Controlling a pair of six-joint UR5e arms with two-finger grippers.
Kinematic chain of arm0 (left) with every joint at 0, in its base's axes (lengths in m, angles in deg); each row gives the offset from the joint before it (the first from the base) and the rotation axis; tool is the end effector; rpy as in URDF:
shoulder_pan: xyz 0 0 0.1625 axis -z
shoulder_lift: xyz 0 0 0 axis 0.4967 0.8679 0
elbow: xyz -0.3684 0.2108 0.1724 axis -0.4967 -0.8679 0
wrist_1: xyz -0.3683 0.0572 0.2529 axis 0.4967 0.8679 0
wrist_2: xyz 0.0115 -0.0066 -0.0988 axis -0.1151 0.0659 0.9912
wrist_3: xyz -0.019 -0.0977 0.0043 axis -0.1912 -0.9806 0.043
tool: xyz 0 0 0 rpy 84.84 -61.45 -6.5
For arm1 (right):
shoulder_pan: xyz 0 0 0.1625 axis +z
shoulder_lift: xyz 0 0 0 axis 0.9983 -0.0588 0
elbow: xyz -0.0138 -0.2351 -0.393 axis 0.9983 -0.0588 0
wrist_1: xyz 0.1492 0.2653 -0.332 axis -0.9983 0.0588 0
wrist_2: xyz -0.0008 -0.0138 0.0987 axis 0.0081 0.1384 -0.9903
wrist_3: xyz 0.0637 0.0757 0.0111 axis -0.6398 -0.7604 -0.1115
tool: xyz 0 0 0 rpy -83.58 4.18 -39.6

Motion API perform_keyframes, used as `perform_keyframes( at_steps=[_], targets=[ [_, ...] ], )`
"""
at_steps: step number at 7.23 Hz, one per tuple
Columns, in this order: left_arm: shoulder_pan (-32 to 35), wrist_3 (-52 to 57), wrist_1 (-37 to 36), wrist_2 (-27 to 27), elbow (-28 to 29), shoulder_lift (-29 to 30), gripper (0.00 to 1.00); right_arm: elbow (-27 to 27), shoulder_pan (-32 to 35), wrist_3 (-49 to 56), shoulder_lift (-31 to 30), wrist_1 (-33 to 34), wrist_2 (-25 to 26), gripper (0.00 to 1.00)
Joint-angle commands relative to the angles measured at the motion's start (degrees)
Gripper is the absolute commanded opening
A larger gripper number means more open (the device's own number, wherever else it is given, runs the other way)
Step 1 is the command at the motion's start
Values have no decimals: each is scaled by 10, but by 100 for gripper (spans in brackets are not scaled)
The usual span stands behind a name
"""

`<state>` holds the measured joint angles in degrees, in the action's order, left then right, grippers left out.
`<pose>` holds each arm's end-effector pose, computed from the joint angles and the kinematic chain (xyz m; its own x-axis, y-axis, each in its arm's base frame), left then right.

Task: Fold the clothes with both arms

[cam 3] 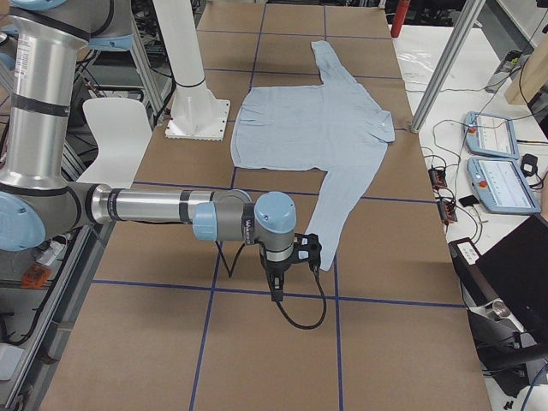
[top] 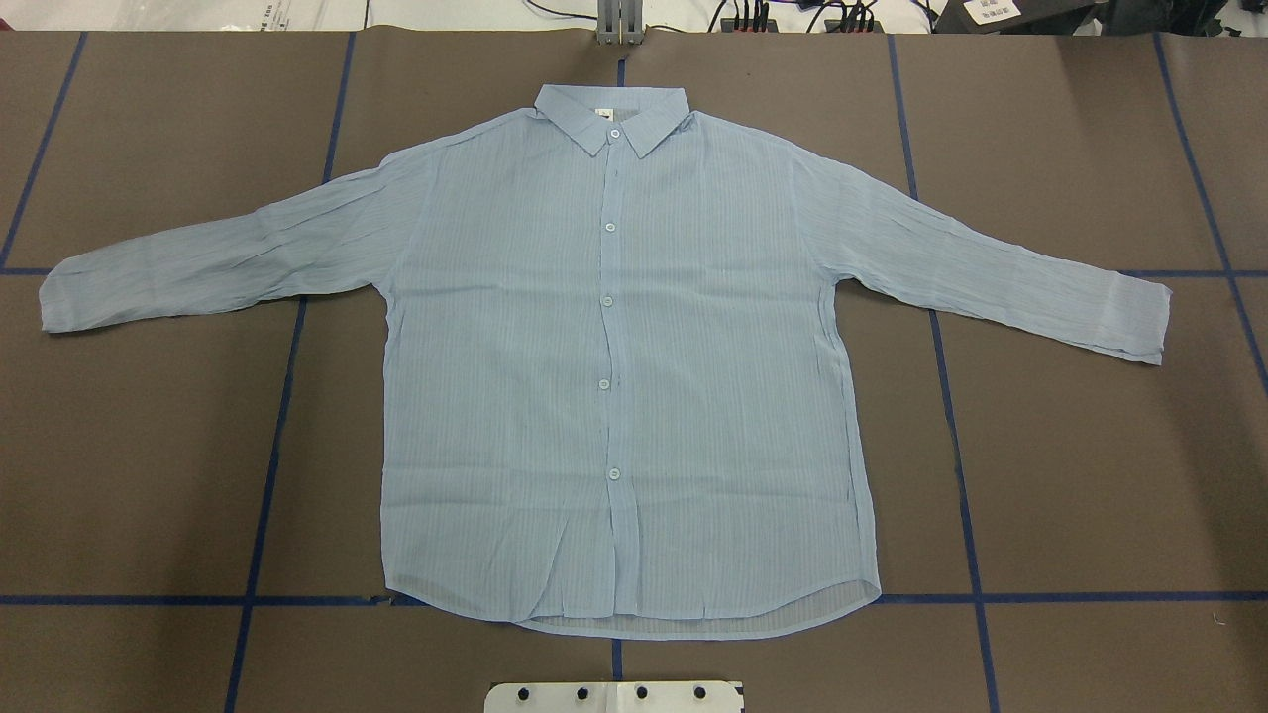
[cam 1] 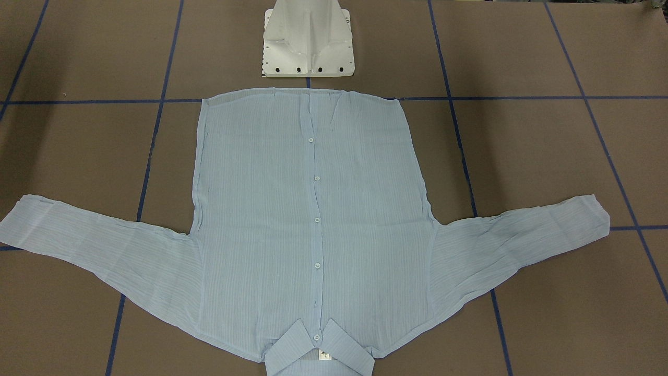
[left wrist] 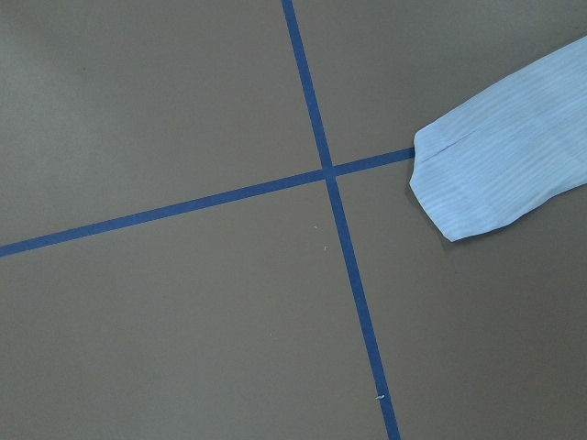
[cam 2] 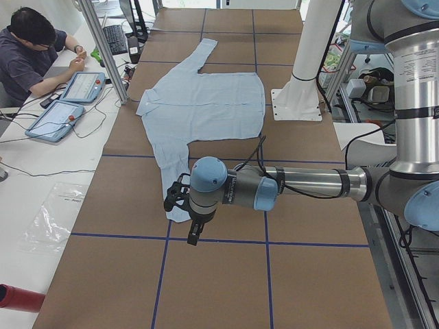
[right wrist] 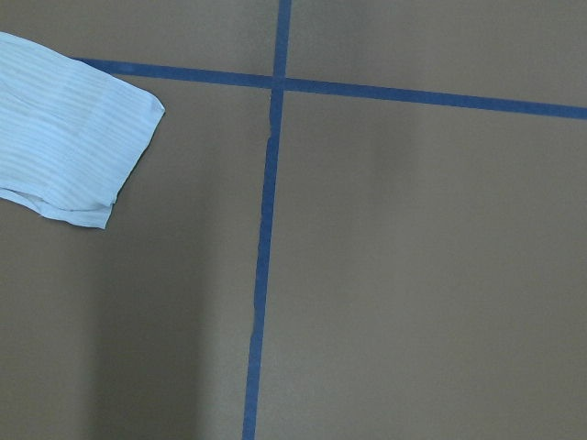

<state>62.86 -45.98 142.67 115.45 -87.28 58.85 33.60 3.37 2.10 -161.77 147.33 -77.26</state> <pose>-0.0852 -0.4661 0.6495 0.7195 0.2437 -0.6504 -0.0599 0.9547 0.2914 0.0683 -0.4322 0.6705 0.7559 -0.0743 0.6505 0.0349 0.9967 0.0732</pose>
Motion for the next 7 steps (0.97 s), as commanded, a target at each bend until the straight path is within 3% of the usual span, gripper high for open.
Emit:
perform_keyframes(
  at_steps=[1,3,5,6,7],
  targets=[
    [-3,0,0,-4,-15,2,100,0,-4,-6,23,-45,-3,100],
    [-4,-2,18,0,-44,15,100,-18,-4,-7,47,-131,4,100],
    [-4,-7,200,-1,-32,28,100,-56,-3,-8,73,-135,-3,100],
    [-4,-10,253,-1,-18,28,100,-58,-3,-21,76,-135,-7,100],
    [-4,-16,260,0,1,31,100,-51,-3,-33,76,-154,-6,100]
  ],
)
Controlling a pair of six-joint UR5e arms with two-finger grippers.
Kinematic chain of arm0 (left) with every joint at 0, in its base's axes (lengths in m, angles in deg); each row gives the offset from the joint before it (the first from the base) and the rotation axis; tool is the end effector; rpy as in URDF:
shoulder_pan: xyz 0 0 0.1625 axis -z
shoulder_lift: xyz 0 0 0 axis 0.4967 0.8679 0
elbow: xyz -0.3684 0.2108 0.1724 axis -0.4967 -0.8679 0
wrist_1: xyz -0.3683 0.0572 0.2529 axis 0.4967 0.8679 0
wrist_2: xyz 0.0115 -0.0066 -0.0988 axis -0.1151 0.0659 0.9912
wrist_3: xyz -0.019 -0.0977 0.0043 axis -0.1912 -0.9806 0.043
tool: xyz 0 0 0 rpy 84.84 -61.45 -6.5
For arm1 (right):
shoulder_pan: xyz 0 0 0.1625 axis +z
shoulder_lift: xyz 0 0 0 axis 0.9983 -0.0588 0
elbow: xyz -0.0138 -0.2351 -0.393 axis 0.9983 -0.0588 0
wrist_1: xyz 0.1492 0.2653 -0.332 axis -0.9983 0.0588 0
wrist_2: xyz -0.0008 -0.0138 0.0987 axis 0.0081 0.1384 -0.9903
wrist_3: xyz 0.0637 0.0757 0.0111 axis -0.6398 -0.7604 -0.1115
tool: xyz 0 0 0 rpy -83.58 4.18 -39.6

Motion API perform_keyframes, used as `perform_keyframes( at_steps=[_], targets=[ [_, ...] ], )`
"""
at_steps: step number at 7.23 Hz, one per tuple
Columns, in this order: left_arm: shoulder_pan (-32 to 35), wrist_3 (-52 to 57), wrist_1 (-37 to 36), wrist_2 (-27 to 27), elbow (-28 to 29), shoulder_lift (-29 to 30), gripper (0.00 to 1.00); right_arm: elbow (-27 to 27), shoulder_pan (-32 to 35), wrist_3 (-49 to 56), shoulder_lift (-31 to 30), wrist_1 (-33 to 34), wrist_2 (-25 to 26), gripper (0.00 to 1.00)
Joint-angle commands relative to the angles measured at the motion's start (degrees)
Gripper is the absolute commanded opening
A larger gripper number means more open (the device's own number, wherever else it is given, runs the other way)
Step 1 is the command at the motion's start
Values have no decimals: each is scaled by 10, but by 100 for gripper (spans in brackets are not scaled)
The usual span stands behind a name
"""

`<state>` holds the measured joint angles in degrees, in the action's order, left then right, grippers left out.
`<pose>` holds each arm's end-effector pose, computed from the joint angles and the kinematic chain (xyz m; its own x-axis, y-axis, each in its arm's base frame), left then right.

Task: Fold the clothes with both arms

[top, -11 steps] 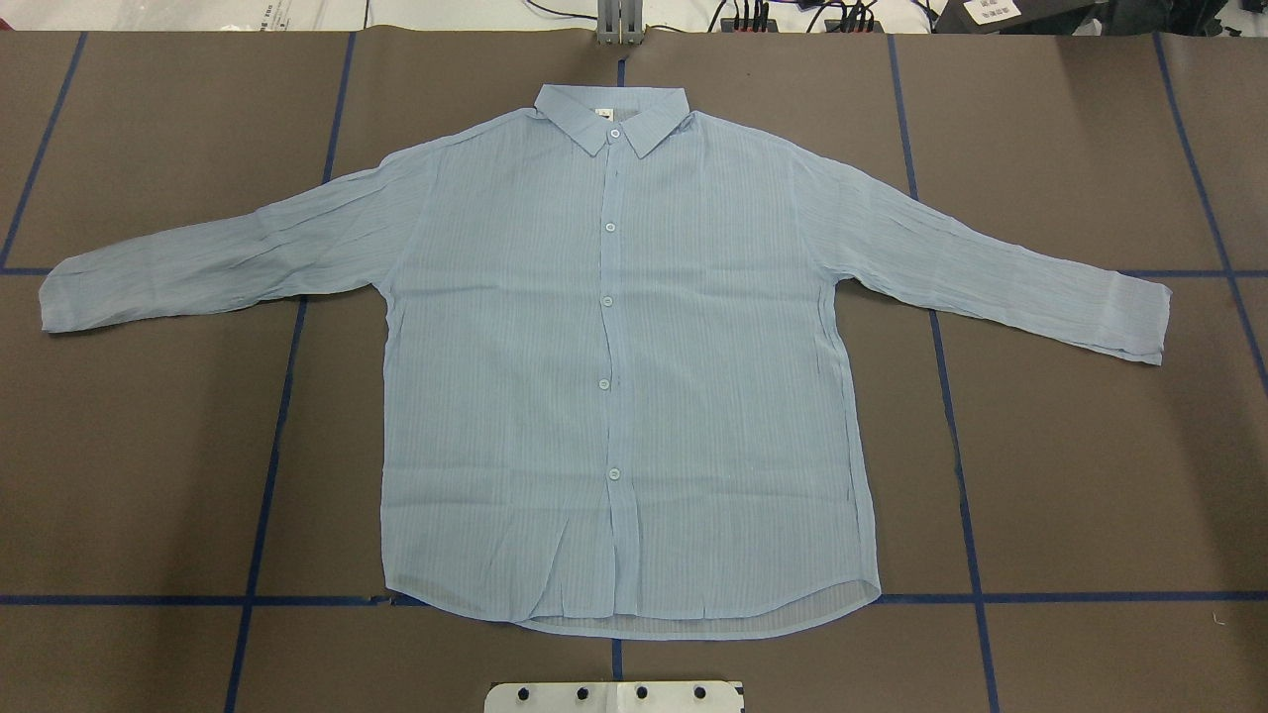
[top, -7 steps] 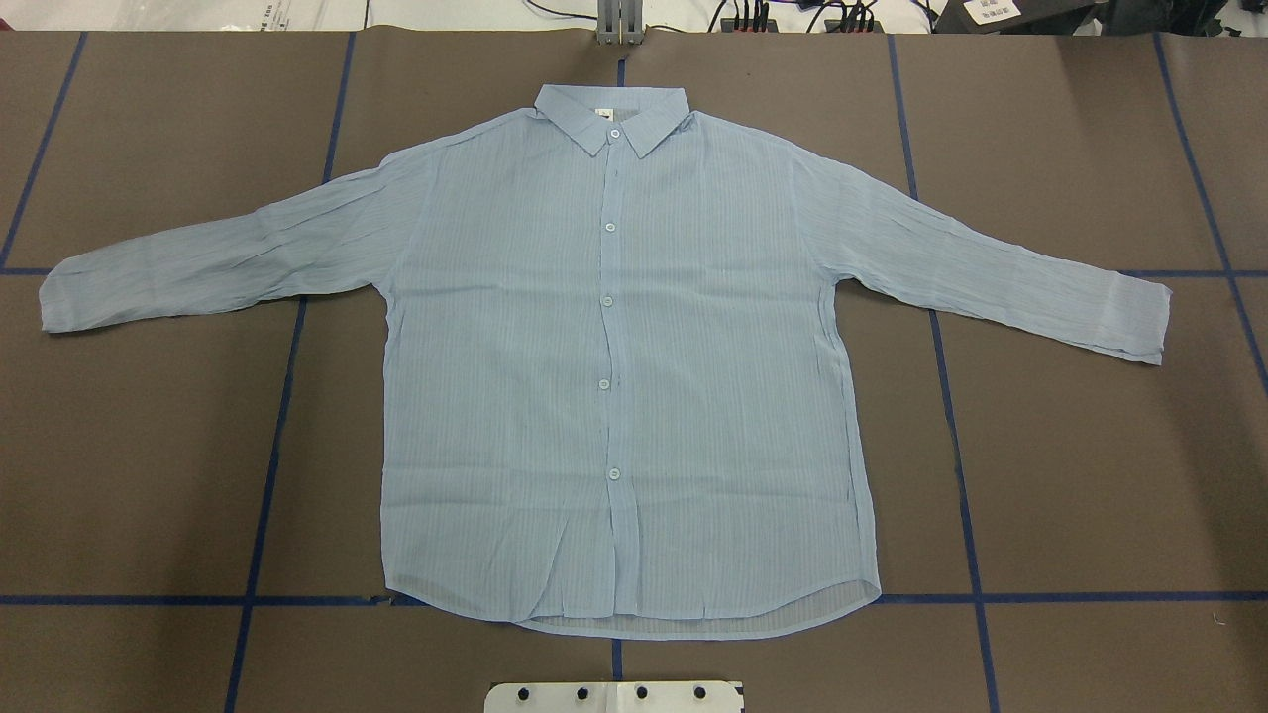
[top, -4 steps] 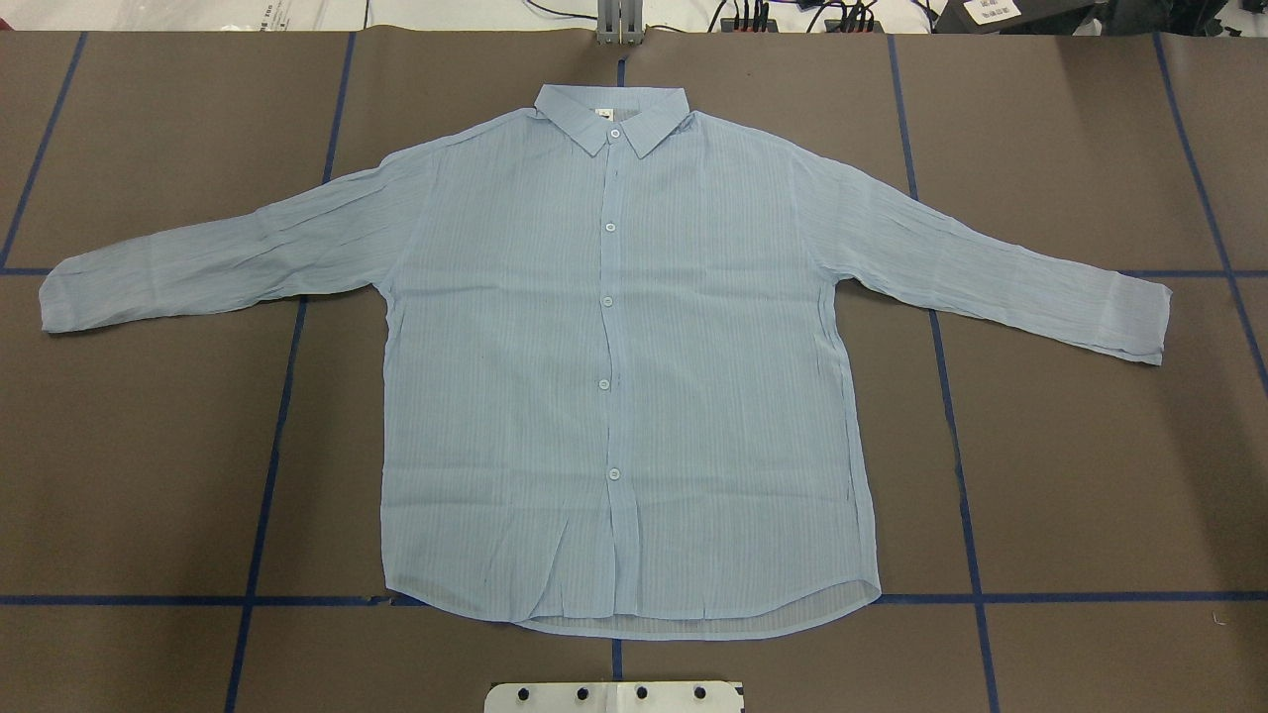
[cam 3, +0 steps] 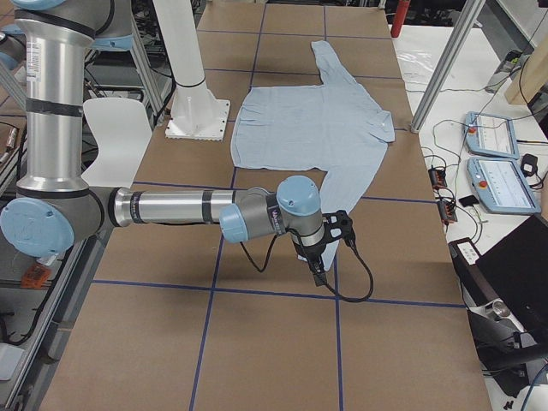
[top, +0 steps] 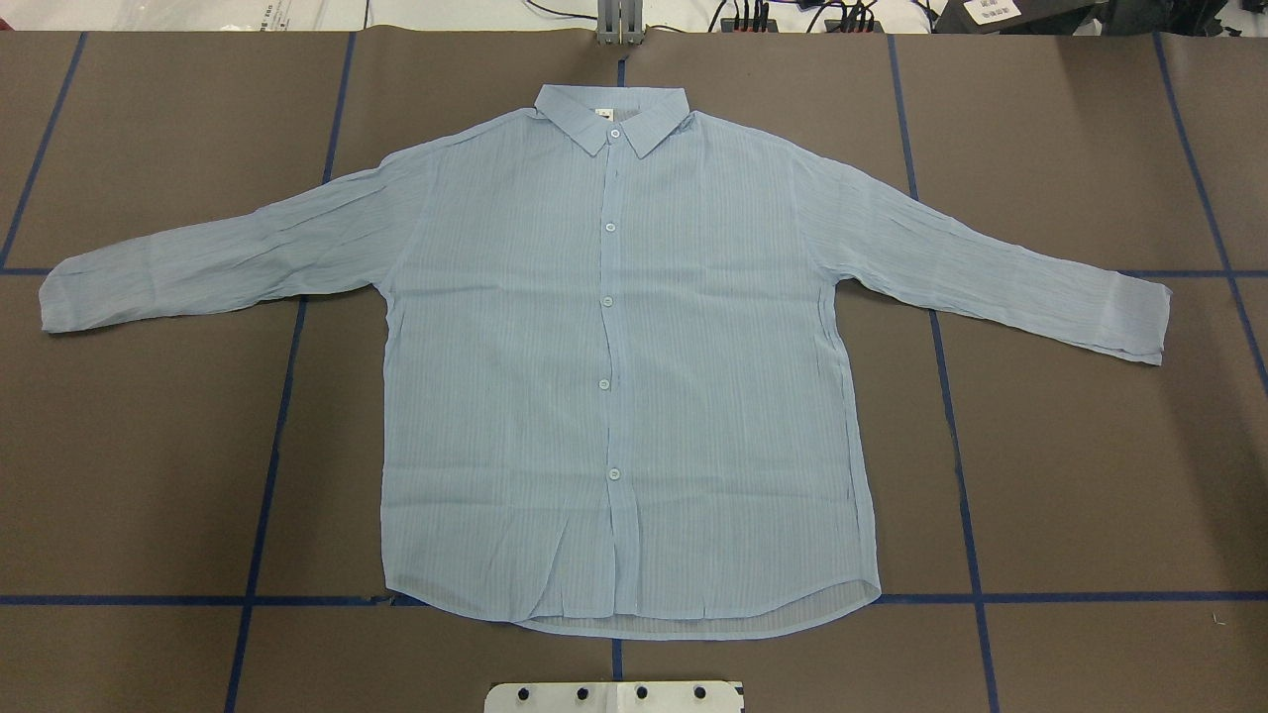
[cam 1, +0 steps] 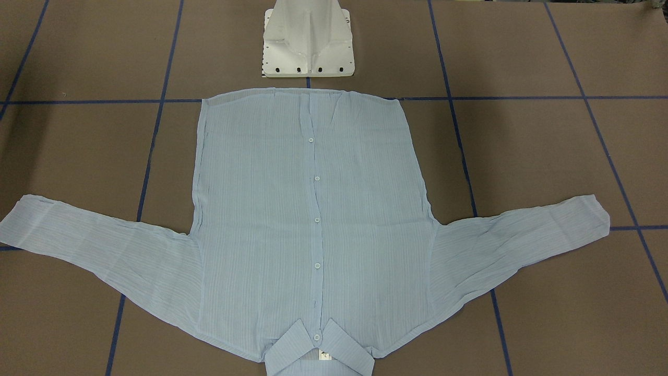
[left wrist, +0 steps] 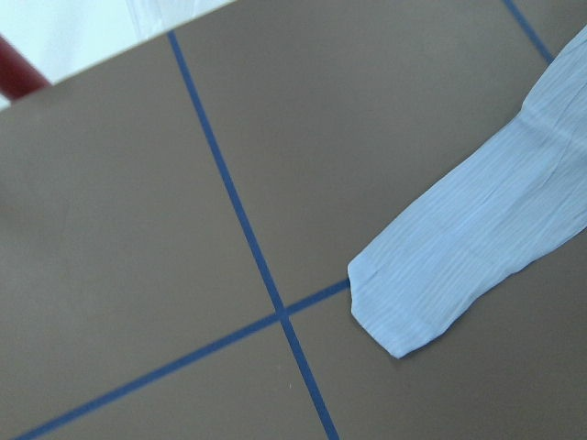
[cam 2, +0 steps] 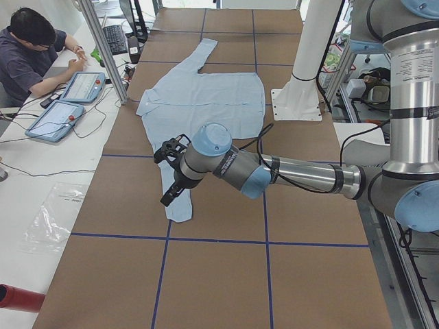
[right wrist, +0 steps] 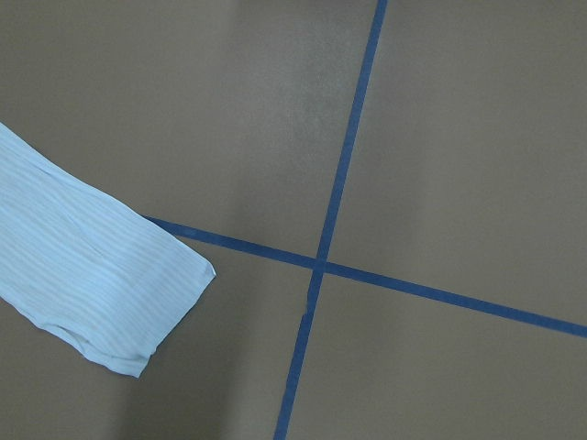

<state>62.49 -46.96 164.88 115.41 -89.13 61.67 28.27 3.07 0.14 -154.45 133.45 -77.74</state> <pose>-0.0835 -0.4971 0.5616 0.7300 0.4996 -0.4664 -0.0630 0.7287 0.6819 0.0650 -0.5050 0.6334 0.7500 -0.2230 0.6227 0.0139 0.9466 0.3222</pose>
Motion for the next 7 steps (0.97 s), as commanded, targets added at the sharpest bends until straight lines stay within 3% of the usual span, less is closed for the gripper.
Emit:
perform_keyframes(
  at_steps=[1,2,3,6,7],
  targets=[
    [0,-10,40,1,19,3,100,-1,-22,-122,4,-55,-2,100],
    [0,-10,40,2,19,2,100,-2,-74,-259,0,-135,5,100],
    [0,-9,40,2,19,1,100,-11,-130,-379,-4,-214,46,100],
    [0,-9,41,2,15,-3,100,-98,-241,-524,-4,-369,151,96],
    [0,-8,42,9,17,-3,100,-120,-255,-556,-4,-407,155,92]
  ],
)
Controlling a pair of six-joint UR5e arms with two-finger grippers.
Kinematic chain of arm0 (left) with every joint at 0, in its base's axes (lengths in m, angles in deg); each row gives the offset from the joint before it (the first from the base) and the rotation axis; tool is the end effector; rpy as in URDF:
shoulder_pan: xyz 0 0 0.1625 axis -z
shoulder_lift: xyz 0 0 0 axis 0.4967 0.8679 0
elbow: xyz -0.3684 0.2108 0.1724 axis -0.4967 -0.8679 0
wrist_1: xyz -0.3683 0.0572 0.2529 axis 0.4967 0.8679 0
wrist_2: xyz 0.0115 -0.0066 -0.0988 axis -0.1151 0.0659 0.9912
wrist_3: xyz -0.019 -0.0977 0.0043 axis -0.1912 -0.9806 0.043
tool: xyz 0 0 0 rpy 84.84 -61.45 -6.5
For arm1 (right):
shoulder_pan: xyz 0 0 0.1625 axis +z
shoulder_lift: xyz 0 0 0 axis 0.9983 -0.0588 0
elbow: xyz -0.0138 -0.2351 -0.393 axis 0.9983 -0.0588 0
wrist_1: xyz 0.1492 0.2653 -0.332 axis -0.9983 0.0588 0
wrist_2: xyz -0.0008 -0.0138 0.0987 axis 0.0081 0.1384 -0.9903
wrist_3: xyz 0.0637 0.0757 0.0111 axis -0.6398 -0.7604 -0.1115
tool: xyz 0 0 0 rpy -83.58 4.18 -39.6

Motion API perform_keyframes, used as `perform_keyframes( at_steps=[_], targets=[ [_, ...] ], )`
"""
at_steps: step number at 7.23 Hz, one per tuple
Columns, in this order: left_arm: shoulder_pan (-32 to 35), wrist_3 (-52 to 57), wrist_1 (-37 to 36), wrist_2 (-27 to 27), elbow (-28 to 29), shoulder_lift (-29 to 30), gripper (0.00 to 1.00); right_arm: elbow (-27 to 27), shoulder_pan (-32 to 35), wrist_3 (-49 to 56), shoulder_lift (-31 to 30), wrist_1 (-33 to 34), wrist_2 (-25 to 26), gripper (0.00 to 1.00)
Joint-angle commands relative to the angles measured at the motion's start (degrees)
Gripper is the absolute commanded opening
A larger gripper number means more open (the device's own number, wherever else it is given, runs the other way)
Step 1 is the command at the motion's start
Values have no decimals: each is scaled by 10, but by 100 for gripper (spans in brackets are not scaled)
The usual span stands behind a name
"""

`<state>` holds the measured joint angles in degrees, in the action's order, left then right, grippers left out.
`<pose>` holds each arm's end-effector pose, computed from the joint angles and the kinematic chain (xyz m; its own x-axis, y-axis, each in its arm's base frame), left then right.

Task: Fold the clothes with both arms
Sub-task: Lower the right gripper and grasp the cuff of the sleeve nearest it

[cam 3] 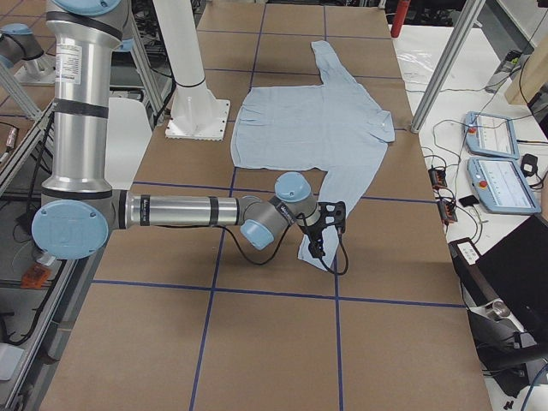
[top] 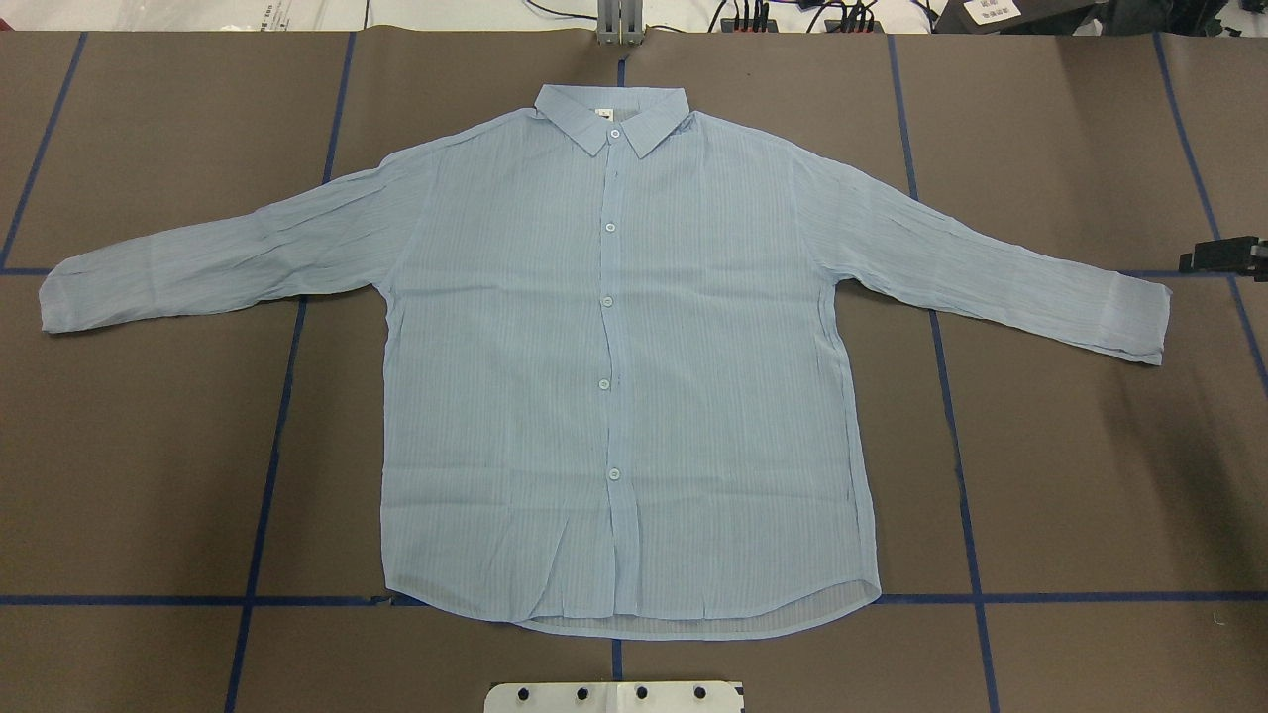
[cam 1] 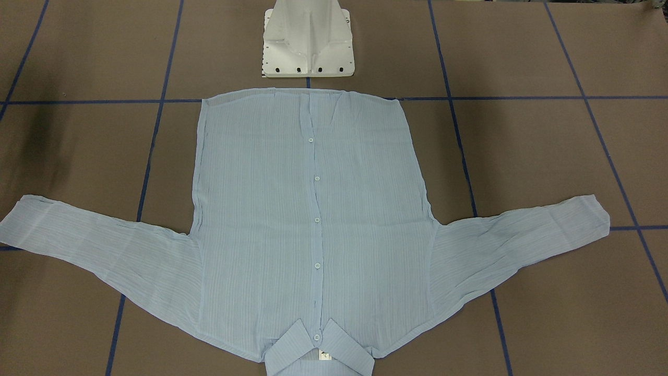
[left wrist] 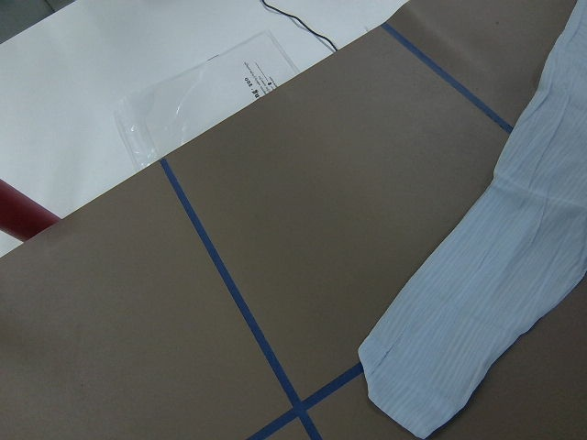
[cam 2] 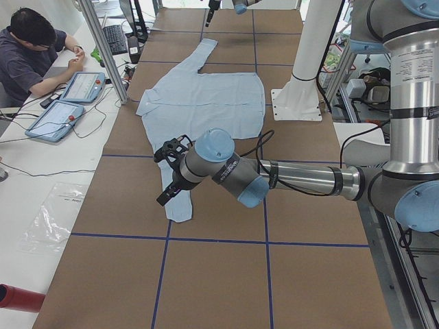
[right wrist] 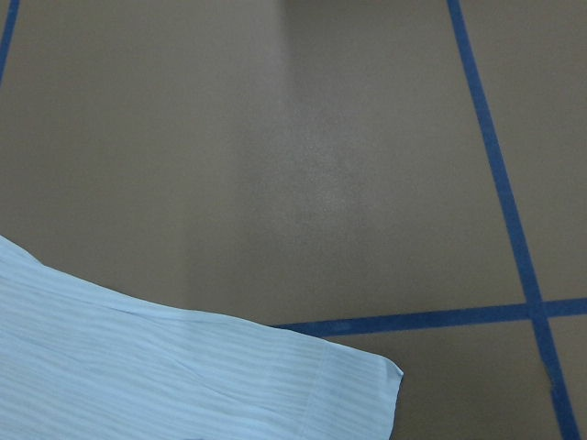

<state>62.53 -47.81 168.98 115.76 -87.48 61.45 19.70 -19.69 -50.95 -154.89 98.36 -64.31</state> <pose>-0.0834 -0.4961 0.5703 0.7278 0.5093 -0.4593 -0.0522 0.7089 0.7034 -0.1216 -0.5073 0.6541 0.6522 0.0937 0.7522 -0.3497 0.9176 0.1888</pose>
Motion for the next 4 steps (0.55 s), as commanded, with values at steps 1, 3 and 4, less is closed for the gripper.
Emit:
perform_keyframes(
  at_steps=[1,3,4],
  targets=[
    [1,1,2,11,0,-1,100,-35,-49,-64,0,-61,44,89],
    [1,2,2,11,0,-2,100,-51,-70,-74,-2,-64,58,86],
    [1,2,2,11,0,-3,100,-56,-79,-73,-2,-64,67,78]
  ],
)
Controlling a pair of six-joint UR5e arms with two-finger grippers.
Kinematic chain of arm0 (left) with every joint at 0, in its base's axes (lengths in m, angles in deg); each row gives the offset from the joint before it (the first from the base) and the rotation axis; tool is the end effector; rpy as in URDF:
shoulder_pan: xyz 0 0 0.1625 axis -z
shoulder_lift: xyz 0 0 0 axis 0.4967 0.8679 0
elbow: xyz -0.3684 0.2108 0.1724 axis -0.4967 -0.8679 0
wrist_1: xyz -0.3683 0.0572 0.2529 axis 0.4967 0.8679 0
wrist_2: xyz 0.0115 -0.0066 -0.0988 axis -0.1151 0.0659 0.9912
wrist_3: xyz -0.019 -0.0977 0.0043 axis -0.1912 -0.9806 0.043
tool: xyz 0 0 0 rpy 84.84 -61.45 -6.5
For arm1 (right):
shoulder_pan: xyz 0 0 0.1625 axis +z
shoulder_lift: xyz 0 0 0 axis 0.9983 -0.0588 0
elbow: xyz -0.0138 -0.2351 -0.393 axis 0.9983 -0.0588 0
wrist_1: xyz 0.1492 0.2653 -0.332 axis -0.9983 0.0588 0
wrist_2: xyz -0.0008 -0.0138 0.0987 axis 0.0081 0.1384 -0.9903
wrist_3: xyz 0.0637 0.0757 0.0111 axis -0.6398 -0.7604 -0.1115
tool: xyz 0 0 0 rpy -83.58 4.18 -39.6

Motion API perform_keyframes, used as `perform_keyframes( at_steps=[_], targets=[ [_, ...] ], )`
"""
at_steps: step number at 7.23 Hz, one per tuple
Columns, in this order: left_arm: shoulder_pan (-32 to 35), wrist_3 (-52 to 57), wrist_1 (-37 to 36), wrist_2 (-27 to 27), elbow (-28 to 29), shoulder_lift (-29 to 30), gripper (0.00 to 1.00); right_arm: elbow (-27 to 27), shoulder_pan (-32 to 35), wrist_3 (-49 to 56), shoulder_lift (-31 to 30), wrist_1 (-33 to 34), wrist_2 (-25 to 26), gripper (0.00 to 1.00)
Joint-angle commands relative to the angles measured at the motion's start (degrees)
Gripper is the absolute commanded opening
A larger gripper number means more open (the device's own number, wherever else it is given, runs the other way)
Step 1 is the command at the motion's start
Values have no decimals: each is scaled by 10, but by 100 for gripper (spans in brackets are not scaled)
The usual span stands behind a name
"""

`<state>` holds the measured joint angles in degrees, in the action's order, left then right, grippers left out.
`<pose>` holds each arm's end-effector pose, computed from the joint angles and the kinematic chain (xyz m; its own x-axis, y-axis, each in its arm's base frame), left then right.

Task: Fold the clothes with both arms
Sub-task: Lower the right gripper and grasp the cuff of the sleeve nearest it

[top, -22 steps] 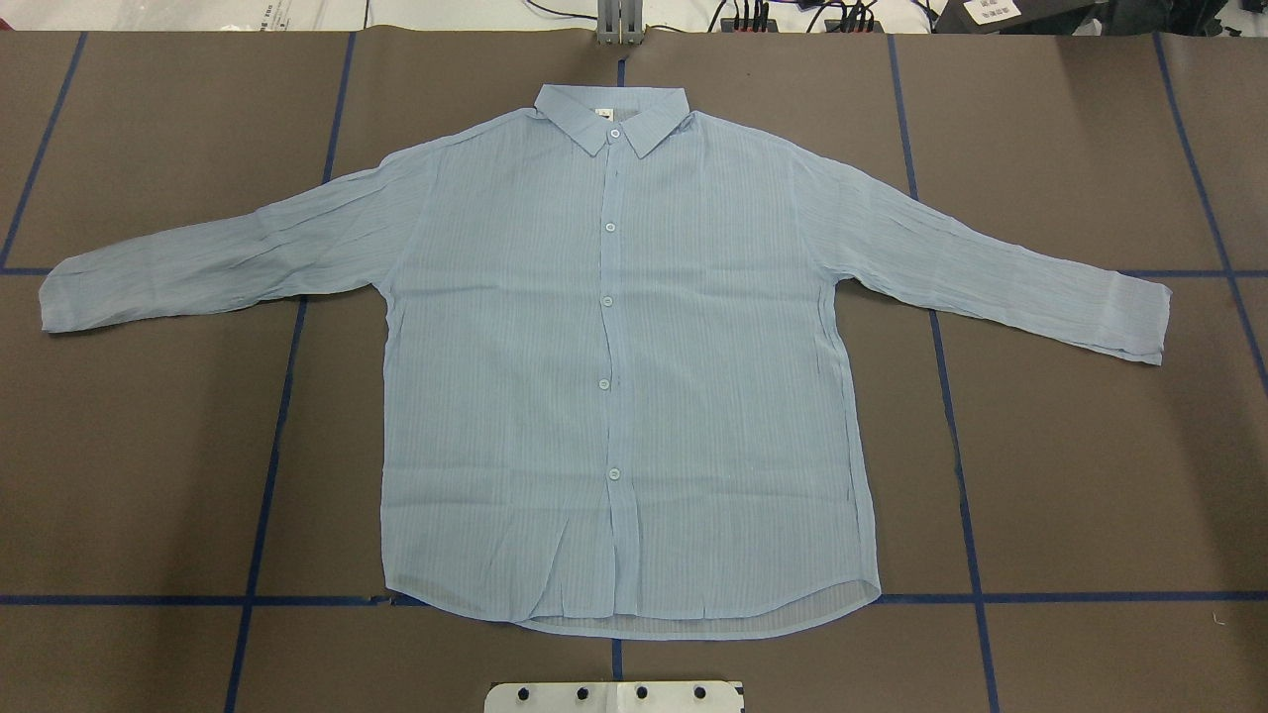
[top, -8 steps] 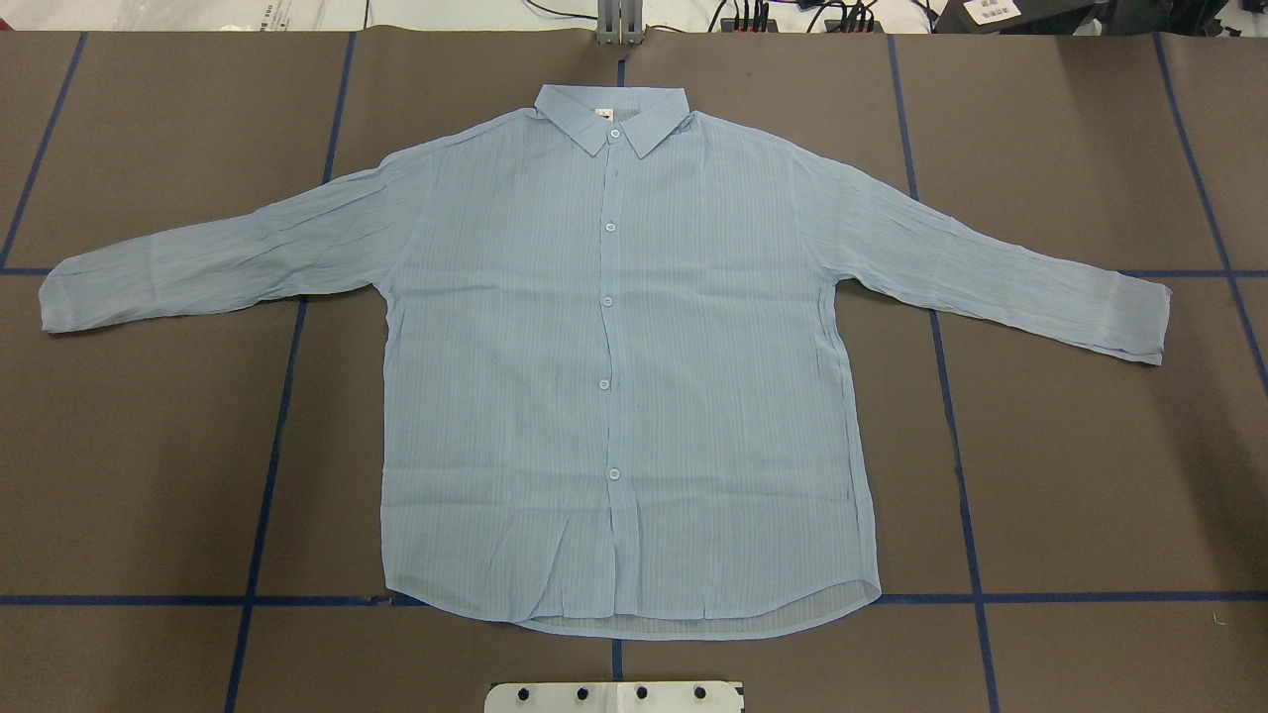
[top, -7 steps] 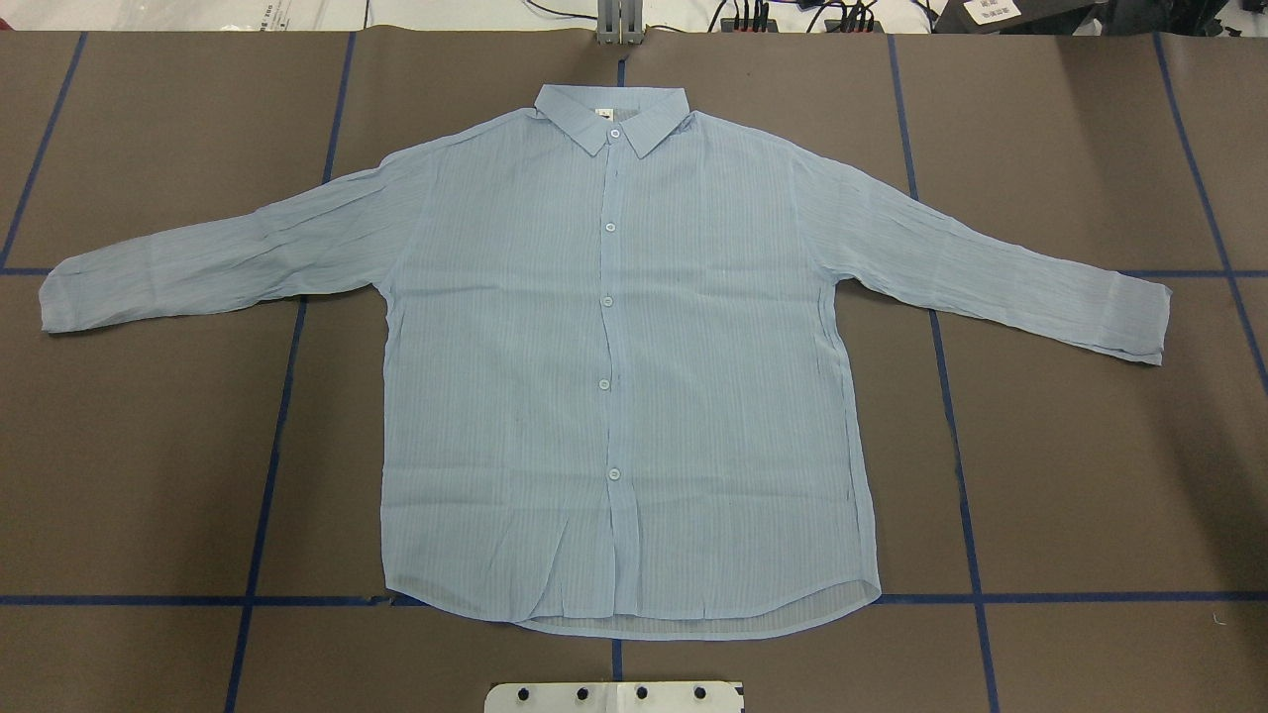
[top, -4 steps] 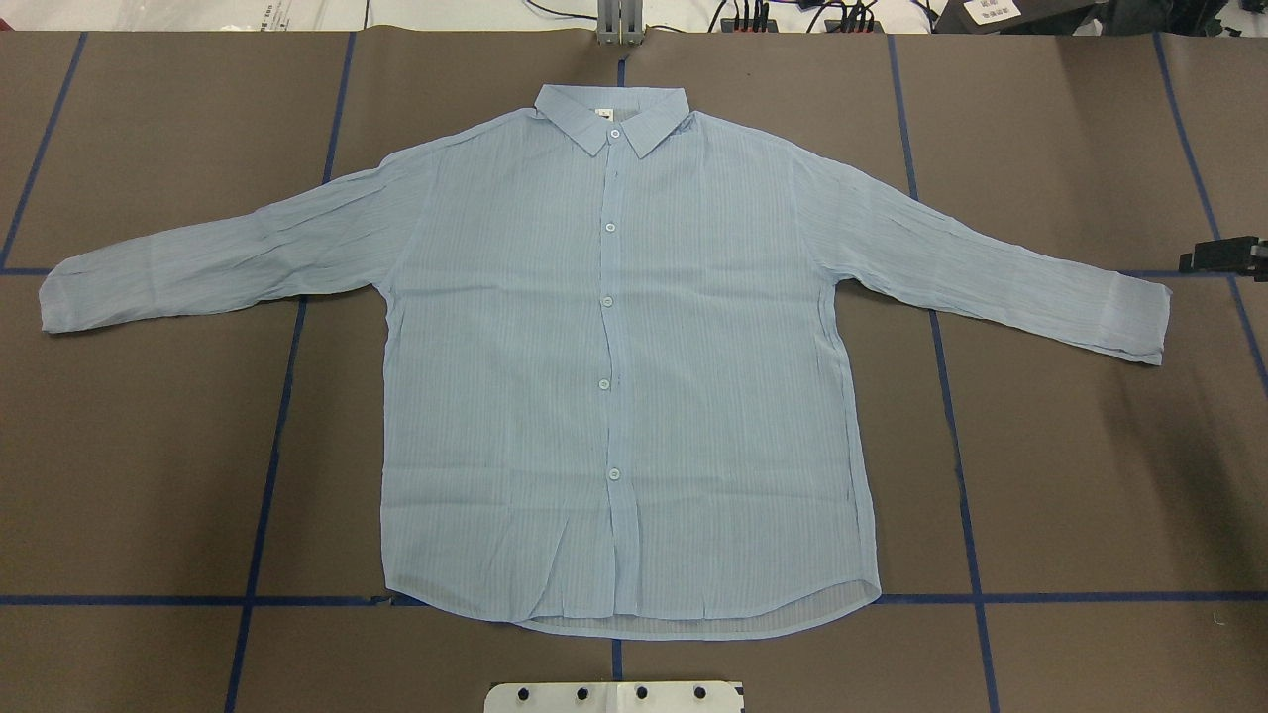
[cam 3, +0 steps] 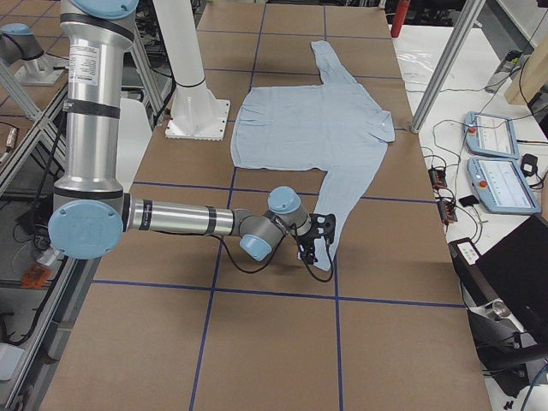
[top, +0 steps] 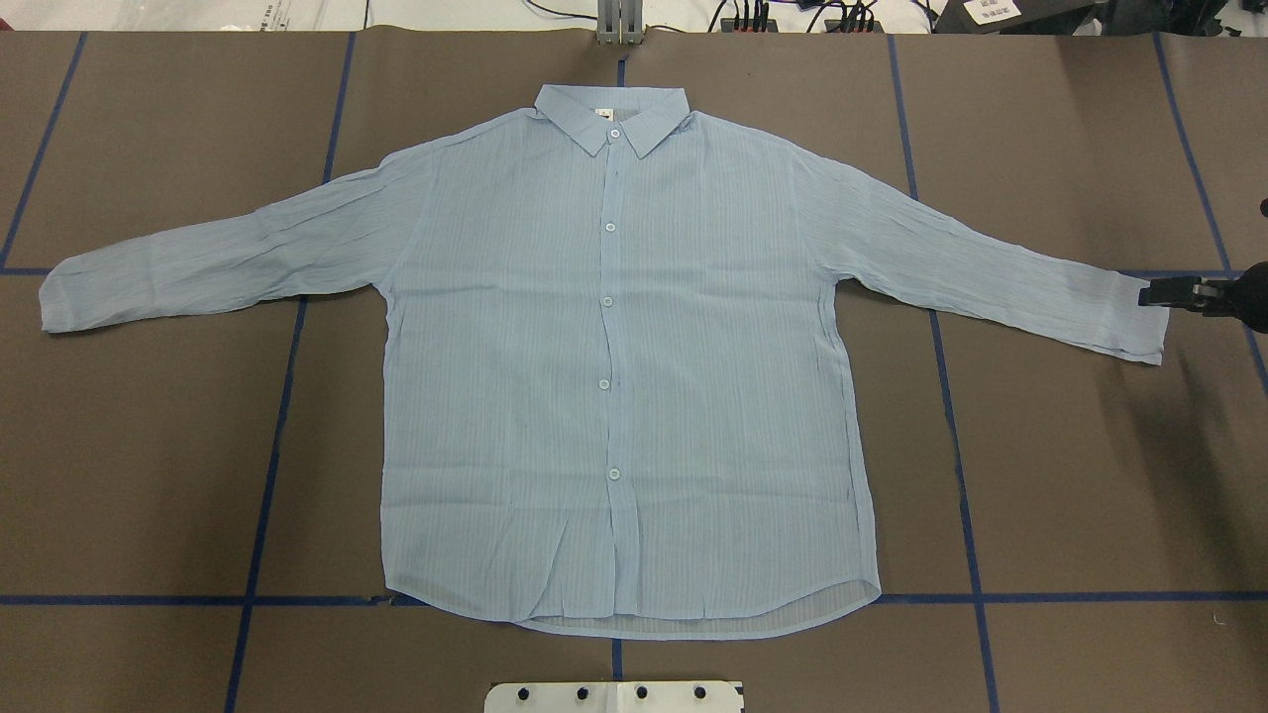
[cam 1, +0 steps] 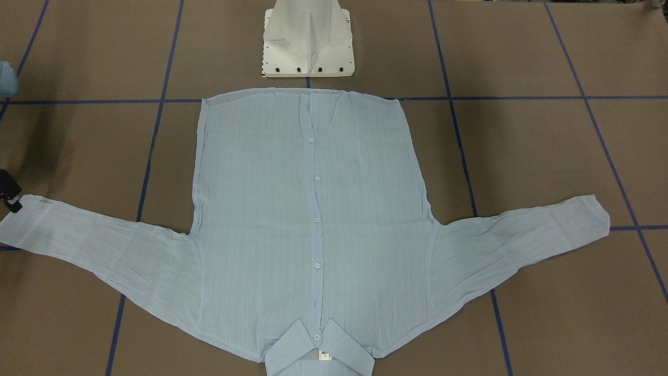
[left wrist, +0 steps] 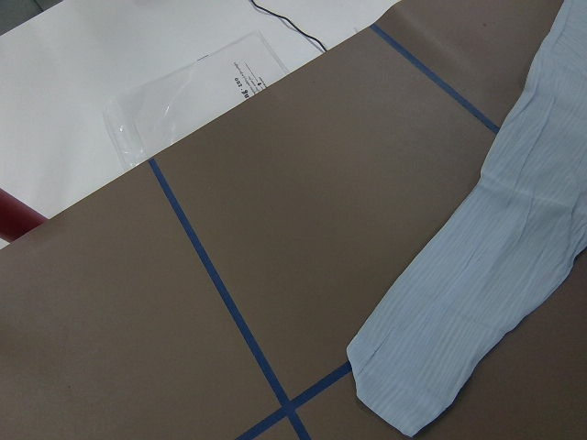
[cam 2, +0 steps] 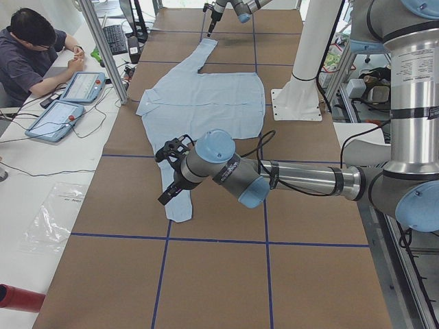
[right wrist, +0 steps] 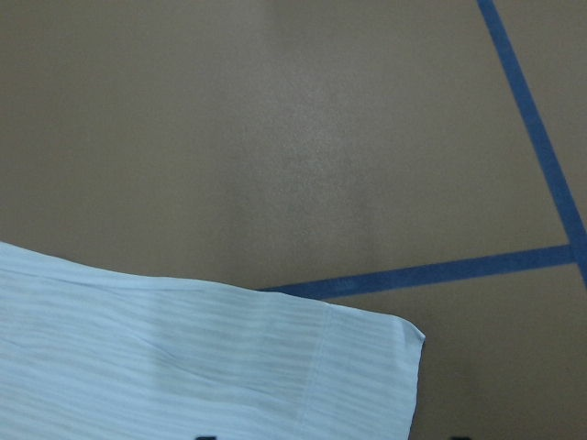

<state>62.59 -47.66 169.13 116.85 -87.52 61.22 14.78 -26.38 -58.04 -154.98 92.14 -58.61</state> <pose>-0.0824 -0.4935 0.5706 0.7151 0.5192 -0.4680 -0.0519 0.7071 0.7053 -0.1704 -0.4913 0.6914 0.6527 0.1392 0.7447 -0.3787 0.9113 0.1616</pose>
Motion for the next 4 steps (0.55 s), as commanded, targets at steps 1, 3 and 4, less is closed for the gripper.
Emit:
perform_keyframes(
  at_steps=[1,3,4],
  targets=[
    [0,2,0,0,-1,-2,100,-11,-22,-2,-2,-2,24,77],
    [0,2,0,0,0,-2,100,-21,-36,-2,-2,-3,35,74],
    [0,3,0,0,2,-2,100,-22,-37,-2,-2,-3,36,73]
  ],
)
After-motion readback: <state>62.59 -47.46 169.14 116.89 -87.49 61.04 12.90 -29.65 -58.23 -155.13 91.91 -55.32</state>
